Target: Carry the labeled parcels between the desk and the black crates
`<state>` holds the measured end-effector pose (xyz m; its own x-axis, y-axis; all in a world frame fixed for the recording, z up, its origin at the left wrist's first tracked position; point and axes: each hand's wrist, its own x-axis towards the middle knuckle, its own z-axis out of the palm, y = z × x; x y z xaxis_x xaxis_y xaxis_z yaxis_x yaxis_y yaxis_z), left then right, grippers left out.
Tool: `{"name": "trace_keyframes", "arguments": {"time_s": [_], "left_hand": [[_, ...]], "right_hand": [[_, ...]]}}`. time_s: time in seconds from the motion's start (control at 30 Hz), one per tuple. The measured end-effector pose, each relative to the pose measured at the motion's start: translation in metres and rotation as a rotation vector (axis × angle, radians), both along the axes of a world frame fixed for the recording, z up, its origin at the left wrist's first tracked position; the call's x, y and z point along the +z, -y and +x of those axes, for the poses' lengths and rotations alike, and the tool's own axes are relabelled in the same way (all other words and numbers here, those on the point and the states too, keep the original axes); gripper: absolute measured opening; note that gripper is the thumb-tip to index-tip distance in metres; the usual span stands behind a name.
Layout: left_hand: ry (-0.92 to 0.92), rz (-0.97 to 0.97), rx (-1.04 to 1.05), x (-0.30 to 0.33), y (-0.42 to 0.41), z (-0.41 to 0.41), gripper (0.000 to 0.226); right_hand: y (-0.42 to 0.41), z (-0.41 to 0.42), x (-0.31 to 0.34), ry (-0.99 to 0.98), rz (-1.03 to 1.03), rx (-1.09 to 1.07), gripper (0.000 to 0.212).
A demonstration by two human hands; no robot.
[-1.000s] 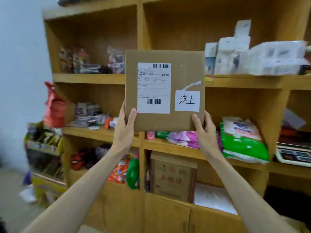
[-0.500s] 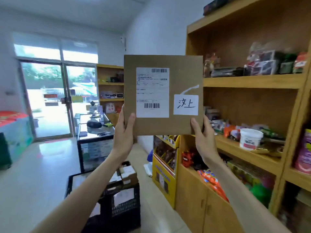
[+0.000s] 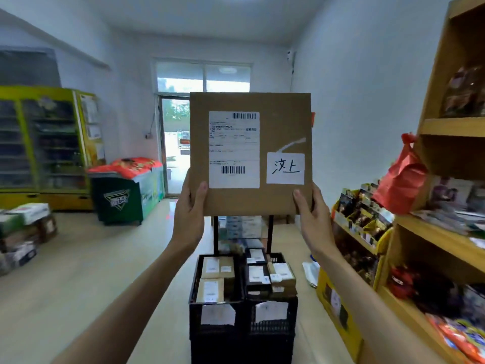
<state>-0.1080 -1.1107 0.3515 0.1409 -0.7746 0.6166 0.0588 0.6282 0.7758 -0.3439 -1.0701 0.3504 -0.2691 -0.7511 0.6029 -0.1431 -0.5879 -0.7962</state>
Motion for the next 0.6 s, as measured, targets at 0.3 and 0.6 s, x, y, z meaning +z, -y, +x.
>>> {"name": "trace_keyframes", "arguments": {"time_s": [0.3,0.6], "left_hand": [[0.027,0.046,0.102,-0.012,0.071,0.014,0.05],[0.092,0.019,0.107,0.003,0.175,-0.02,0.046]], "right_hand": [[0.1,0.009,-0.015,-0.006,0.002,0.089,0.051],[0.209,-0.025,-0.011,0.047,-0.018,0.141,0.043]]}}
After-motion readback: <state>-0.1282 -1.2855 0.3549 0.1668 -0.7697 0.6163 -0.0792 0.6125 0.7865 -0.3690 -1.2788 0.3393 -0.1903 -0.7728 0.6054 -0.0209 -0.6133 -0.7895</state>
